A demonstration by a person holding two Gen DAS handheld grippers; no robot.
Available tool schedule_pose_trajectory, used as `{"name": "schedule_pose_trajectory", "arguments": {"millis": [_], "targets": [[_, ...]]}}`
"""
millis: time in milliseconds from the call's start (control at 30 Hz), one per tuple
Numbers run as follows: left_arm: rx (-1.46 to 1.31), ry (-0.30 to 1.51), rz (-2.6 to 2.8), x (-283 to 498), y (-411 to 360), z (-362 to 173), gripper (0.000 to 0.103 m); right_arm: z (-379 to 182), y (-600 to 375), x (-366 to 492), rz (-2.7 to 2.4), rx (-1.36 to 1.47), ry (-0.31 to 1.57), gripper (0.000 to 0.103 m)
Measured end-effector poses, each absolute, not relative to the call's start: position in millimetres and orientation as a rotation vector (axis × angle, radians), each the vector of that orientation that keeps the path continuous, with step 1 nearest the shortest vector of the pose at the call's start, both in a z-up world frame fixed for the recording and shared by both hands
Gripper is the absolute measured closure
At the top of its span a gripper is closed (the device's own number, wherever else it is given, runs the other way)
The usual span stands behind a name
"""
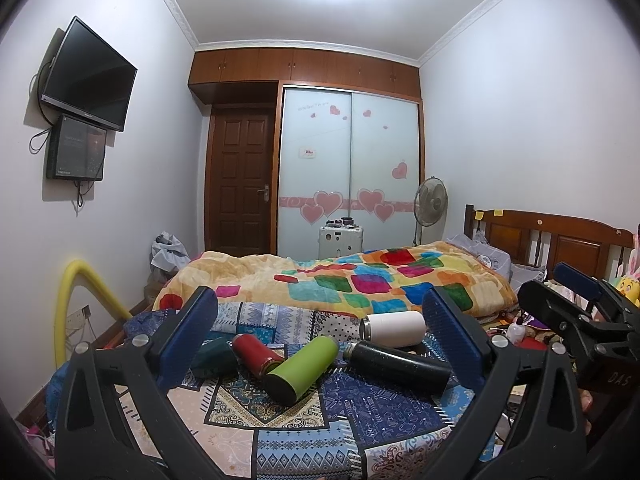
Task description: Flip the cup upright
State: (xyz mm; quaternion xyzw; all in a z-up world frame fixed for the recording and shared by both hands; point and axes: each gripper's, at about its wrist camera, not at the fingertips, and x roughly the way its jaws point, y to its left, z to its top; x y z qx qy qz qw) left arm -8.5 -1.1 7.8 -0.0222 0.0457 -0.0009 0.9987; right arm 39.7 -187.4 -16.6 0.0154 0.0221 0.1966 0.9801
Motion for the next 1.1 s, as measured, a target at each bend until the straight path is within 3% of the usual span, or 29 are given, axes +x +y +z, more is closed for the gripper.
{"name": "schedule_pose_trajectory", "arguments": {"millis": [700, 1100], "targets": [[-0.044, 0.127, 0.003, 14, -4, -3, 0.0, -29, -189, 58, 0.39, 0.008, 0.092, 0.0], [-0.062, 0.271, -0.016, 77, 8, -52, 0.0, -79, -211, 188, 0.444, -0.152, 0.461, 0.0]]}}
